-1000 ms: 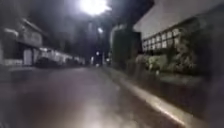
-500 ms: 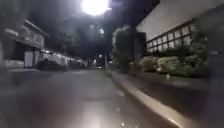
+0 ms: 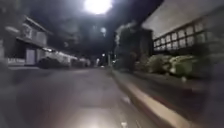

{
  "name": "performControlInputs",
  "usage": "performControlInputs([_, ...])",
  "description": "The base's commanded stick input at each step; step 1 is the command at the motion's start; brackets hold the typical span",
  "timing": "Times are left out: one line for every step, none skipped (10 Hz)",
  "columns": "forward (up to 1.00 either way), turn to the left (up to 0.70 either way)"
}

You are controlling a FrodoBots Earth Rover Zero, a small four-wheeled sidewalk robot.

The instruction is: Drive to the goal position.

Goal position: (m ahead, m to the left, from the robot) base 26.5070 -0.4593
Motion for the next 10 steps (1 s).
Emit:
performControlInputs([0.7,0.0])
performControlInputs([0.7,0.0])
performControlInputs([0.7,0.0])
performControlInputs([0.7,0.0])
performControlInputs([0.7,0.0])
performControlInputs([0.7,0.0])
performControlInputs([0.7,0.0])
performControlInputs([0.7,0.0])
performControlInputs([0.7,0.0])
performControlInputs([0.7,0.0])
